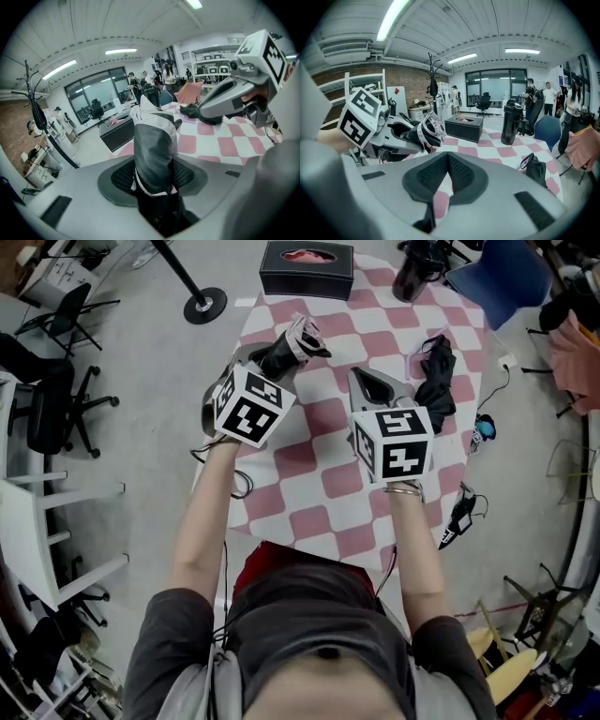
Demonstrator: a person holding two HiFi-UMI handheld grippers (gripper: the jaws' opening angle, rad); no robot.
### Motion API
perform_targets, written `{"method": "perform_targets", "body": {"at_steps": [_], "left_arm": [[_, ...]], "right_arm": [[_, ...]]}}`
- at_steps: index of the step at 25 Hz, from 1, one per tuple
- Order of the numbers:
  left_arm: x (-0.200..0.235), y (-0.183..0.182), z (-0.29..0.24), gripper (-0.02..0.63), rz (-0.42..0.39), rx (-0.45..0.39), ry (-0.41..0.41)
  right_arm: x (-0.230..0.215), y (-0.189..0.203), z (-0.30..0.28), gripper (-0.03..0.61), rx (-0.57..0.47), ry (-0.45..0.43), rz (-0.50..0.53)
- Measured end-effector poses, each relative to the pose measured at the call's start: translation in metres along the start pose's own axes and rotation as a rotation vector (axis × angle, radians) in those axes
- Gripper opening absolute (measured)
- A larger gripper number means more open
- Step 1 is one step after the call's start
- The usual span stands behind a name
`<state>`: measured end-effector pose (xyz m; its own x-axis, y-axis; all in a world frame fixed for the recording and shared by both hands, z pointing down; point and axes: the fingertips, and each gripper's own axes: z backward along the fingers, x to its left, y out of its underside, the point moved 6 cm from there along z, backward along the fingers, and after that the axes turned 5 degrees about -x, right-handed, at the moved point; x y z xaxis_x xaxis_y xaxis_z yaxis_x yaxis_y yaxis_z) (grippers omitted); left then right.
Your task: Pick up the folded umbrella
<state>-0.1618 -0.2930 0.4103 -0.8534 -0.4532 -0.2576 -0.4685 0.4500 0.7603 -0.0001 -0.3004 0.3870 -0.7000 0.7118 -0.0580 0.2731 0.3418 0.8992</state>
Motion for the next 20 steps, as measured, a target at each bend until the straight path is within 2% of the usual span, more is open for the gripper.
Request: {"method": "perform_targets", "body": {"at_steps": [14, 20], "left_arm": [[-0.022, -0.008, 0.101, 0.192, 0.153, -0.228, -0.030], [-0.038, -0.005, 0.134, 0.192, 0.232, -0.313, -0.020]], "right_arm": [[0.058, -0.021, 0.054, 0.017, -0.173, 0.024, -0.007], [0.078, -0.016, 0.073, 0.017, -0.179, 0.048, -0.025]]}}
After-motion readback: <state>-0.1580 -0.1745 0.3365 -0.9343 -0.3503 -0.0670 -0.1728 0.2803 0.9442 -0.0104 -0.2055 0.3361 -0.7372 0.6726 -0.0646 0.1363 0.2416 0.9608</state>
